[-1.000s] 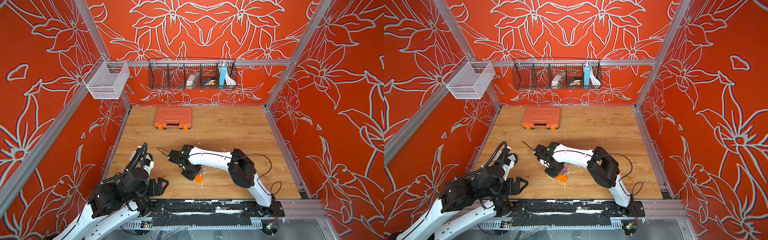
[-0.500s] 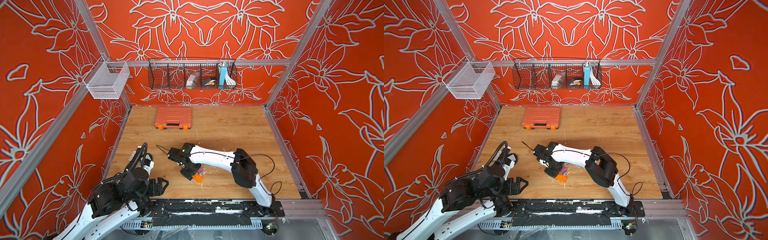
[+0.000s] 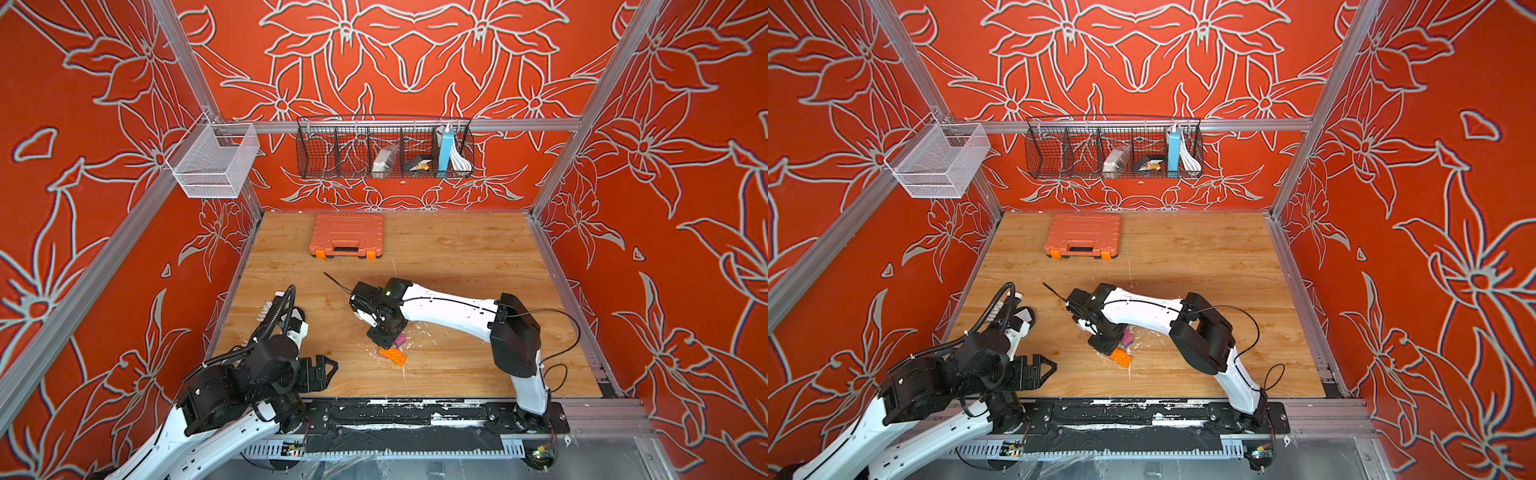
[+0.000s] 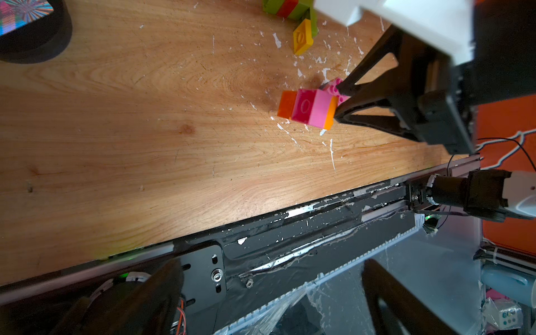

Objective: Assemble the letter r with lego
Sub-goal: Adjust the lego brick at the center of the board.

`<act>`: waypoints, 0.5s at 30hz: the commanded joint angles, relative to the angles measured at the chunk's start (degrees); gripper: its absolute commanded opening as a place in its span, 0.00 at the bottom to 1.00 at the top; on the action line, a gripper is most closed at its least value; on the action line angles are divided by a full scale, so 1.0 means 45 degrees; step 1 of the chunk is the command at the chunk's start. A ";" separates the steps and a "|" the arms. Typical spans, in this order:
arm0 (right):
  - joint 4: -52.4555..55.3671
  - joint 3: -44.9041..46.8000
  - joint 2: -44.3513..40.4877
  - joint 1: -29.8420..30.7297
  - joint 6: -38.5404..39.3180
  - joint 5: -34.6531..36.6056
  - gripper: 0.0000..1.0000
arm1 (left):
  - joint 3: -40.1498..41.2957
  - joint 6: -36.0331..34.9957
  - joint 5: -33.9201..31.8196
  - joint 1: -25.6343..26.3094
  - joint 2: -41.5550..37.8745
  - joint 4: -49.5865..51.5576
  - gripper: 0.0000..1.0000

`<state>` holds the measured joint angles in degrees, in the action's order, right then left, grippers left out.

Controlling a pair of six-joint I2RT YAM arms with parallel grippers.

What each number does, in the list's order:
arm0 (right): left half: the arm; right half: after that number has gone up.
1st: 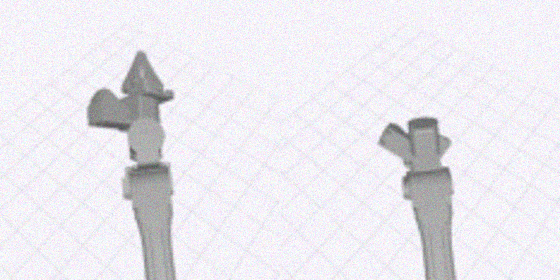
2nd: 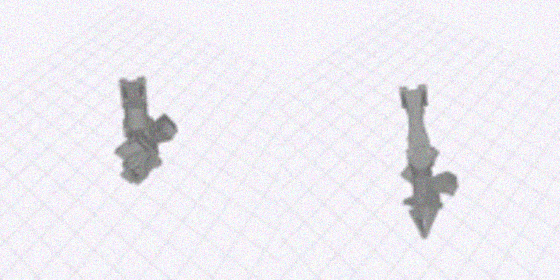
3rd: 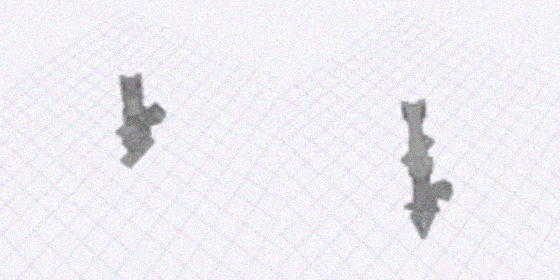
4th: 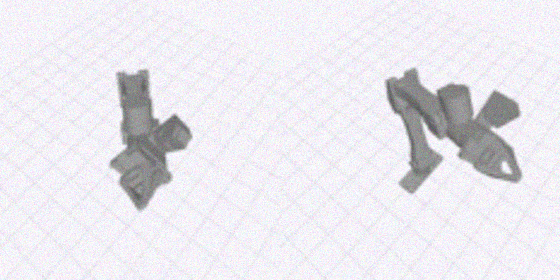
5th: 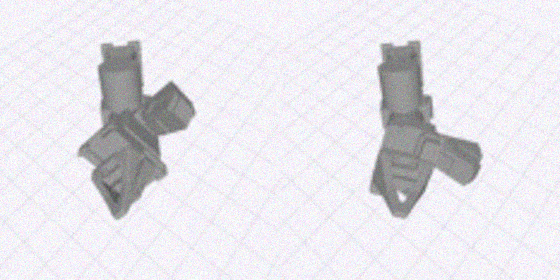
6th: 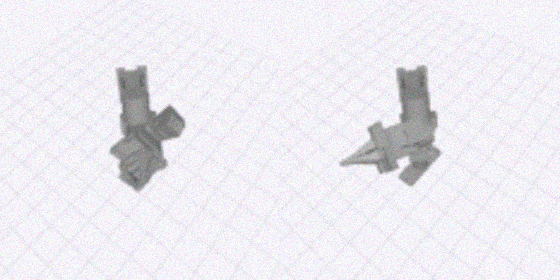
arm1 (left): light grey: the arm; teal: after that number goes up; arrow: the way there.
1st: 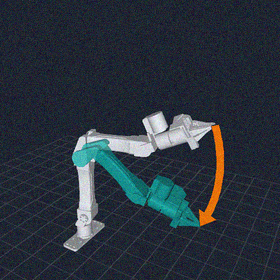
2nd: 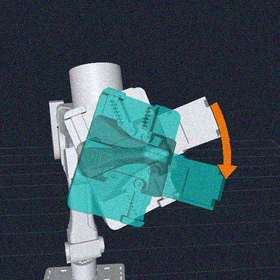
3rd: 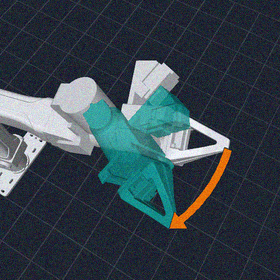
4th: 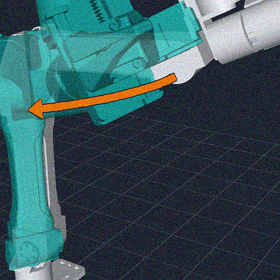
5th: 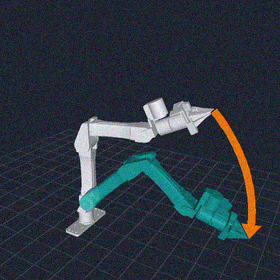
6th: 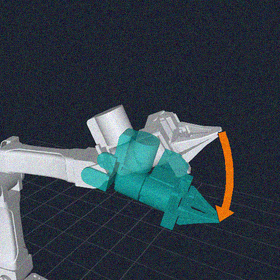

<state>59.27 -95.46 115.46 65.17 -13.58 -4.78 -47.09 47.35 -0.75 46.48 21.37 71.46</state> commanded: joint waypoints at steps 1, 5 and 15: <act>-0.0358 0.0400 0.0119 0.0055 0.0545 -0.0204 0.41 | 0.0133 -0.0132 0.0078 -0.0055 0.0353 0.0038 0.96; -0.0416 0.0587 0.0288 0.0067 0.0700 -0.0382 0.36 | 0.0150 -0.0171 0.0168 -0.0055 0.0576 0.0079 0.96; 0.0030 0.0491 0.1243 0.0052 0.1190 -0.0346 0.27 | 0.0152 -0.0230 0.0246 -0.0055 0.0886 0.0043 0.96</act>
<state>58.04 -93.67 118.10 65.30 -9.50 -6.57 -47.00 47.31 0.12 46.48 24.67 71.46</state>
